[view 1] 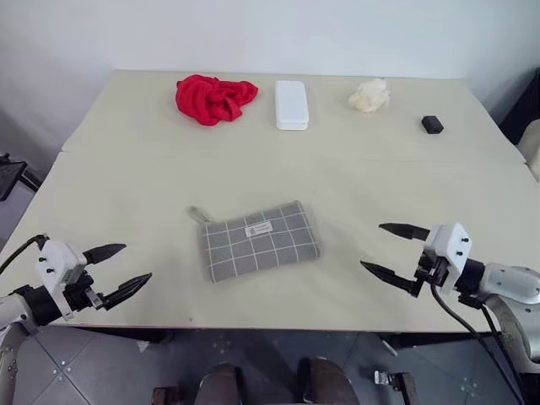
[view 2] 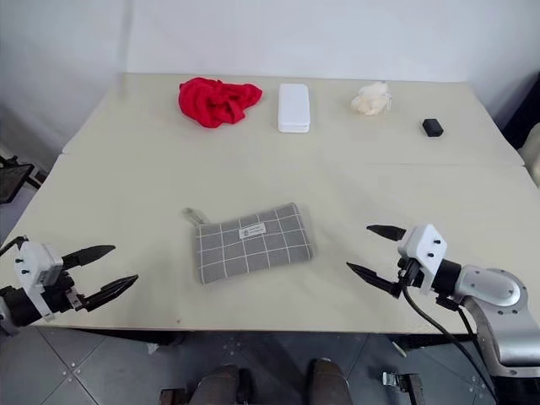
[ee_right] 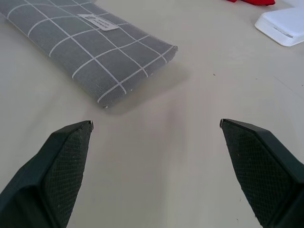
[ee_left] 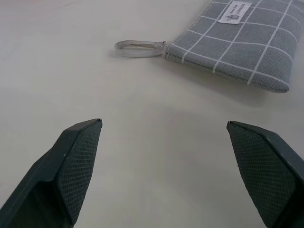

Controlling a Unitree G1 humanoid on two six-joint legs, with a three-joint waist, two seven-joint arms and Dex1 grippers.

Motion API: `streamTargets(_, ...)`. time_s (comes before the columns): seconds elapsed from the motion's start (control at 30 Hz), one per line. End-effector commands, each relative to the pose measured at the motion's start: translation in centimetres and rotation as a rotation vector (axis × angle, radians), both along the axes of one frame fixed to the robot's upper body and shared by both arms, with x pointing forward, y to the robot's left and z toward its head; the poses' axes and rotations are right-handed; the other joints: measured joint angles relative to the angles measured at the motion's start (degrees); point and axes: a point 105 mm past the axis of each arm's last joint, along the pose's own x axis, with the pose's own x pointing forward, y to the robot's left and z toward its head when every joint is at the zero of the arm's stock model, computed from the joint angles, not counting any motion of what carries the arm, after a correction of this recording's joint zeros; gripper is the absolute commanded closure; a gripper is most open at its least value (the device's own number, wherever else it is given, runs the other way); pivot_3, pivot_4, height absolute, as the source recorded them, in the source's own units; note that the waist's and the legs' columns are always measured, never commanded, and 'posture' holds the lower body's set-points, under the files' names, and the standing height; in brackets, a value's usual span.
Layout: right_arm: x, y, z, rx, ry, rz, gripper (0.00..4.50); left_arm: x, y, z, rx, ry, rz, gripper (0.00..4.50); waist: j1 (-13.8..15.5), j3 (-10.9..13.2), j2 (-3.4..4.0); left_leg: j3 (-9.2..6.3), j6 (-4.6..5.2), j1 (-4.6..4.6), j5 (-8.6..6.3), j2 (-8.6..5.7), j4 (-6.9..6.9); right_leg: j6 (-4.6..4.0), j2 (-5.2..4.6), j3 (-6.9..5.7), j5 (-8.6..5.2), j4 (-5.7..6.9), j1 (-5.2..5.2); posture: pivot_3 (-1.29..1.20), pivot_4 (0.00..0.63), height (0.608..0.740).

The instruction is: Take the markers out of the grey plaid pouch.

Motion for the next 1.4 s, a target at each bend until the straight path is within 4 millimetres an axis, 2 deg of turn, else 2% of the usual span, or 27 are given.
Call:
streamTargets(0.03, -0.3, 0.5, 0.4, 0.009, -0.014, 0.031, 0.0, 0.4, -0.7, 1.1, 0.009, -0.06, -0.006, 0.02, 0.0, 0.0, 0.0, 0.0, 0.0, 0.0, 0.0, 0.0, 0.0, 0.0, 0.0, 0.0, 0.0, 0.0, 0.0, 0.0, 0.15, 0.74)
streamTargets(0.17, -0.2, 1.4, 1.0, 0.114, 0.055, 0.034, 0.0, 0.7, -1.5, 1.1, -0.155, 0.024, -0.018, 0.02, 0.0, 0.0, -0.01, -0.01, 0.0, 0.0, 0.0, 0.0, 0.1, 0.0, -0.01, 0.01, 0.0, -0.01, 0.02, 0.0, 0.15, 0.74)
streamTargets(0.23, 0.4, 1.9, 3.1, 0.33, 0.174, 0.001, 0.0, -0.4, -1.6, 1.2, -0.521, 0.324, 0.004, 0.02, -0.3, 0.0, -0.02, -0.02, 0.0, 0.0, 0.0, 0.01, 0.1, 0.0, -0.01, 0.02, 0.0, 0.05, 0.02, 0.0, 0.15, 0.74)
streamTargets(0.27, 0.1, 2.3, 3.6, 0.348, 0.229, 0.024, 0.0, -1.1, -1.9, 1.4, -0.605, 0.433, -0.02, 0.02, -0.6, 0.0, -0.04, -0.25, 0.0, 0.01, 0.0, 0.13, 0.1, 0.0, 0.02, 0.08, 0.0, 0.13, -0.01, 0.0, 0.15, 0.74)
streamTargets(0.33, -0.8, 3.0, 4.0, 0.304, 0.301, 0.079, 0.0, -2.4, -1.7, 0.0, -0.585, 0.625, -0.001, 0.02, -0.9, 0.1, -0.01, -0.53, -0.03, -0.03, 0.02, 0.28, 0.09, -0.01, 0.04, 0.07, 0.0, 0.23, -0.05, 0.0, 0.15, 0.74)
streamTargets(0.4, -1.2, 3.3, 4.3, 0.3, 0.378, 0.09, 0.0, -2.4, -1.2, -0.7, -0.6, 0.687, 0.026, 0.02, -0.9, 0.1, 0.07, -0.57, -0.03, 0.0, 0.01, 0.12, -0.02, -0.06, 0.04, 0.04, -0.03, 0.21, -0.06, 0.0, 0.15, 0.74)
streamTargets(0.47, -1.5, 3.7, 4.6, 0.291, 0.415, 0.108, 0.0, -1.4, -0.9, -0.6, -0.653, 0.684, 0.045, 0.02, -0.7, 0.1, 0.1, -0.55, -0.03, 0.02, 0.0, 0.02, -0.06, -0.07, 0.02, 0.04, -0.03, 0.05, -0.06, 0.0, 0.15, 0.74)
streamTargets(0.57, -1.6, 4.0, 3.7, 0.195, 0.456, 0.089, 0.0, 1.3, -2.3, 0.3, -0.727, 0.691, 0.002, 0.02, 0.4, 0.1, 0.02, -0.58, -0.02, -0.04, 0.01, -0.03, 0.04, -0.06, 0.01, 0.02, -0.03, 0.03, -0.06, 0.0, 0.15, 0.74)
streamTargets(0.63, -0.9, 4.5, 3.1, 0.144, 0.453, 0.052, 0.0, 2.6, -3.9, 0.2, -0.733, 0.768, -0.029, 0.02, 0.8, 0.0, -0.12, -0.66, -0.02, -0.08, 0.01, -0.06, 0.17, -0.06, 0.01, 0.02, -0.03, 0.06, -0.01, 0.0, 0.15, 0.74)
streamTargets(0.73, 0.0, 5.6, 3.4, 0.144, 0.419, 0.041, 0.0, 3.8, -5.4, 0.0, -0.722, 0.841, -0.054, 0.02, 0.8, 0.0, -0.18, -0.62, -0.02, -0.11, 0.01, -0.08, 0.25, 0.0, 0.01, 0.03, 0.01, 0.16, 0.0, 0.0, 0.15, 0.74)
streamTargets(0.93, 1.5, 8.6, 3.6, 0.162, 0.316, 0.072, 0.0, 5.6, -7.1, -0.8, -0.646, 0.953, -0.035, 0.02, 0.0, 0.0, -0.23, -0.27, -0.1, -0.16, 0.04, -0.1, 0.22, 0.02, 0.12, 0.01, 0.01, 0.26, -0.08, 0.0, 0.15, 0.74)
streamTargets(1.03, 1.6, 9.0, 3.6, 0.145, 0.264, 0.092, 0.57, 6.0, -7.1, -0.3, -0.644, 0.96, -0.032, 0.0, 0.0, 0.0, -0.23, -0.24, -0.11, -0.18, 0.04, -0.11, 0.23, 0.02, 0.1, 0.03, 0.01, 0.24, -0.08, 0.0, 0.15, 0.74)
streamTargets(1.23, 3.2, 8.7, 3.8, 0.089, 0.122, 0.035, 2.59, 6.1, -6.4, 0.1, -0.627, 0.968, -0.016, 0.0, 0.0, 0.0, -0.23, -0.23, -0.11, -0.17, 0.04, -0.11, 0.27, 0.03, 0.1, 0.04, 0.02, 0.26, -0.08, 0.0, 0.15, 0.74)
streamTargets(1.4, 5.2, 9.6, 2.5, -0.013, 0.029, 0.018, 4.4, 6.5, -6.4, -0.1, -0.615, 0.964, 0.002, 0.0, -0.2, 0.0, -0.23, -0.2, -0.14, -0.15, 0.06, -0.1, 0.29, 0.03, 0.1, 0.05, 0.01, 0.36, -0.12, 0.0, 0.15, 0.74)
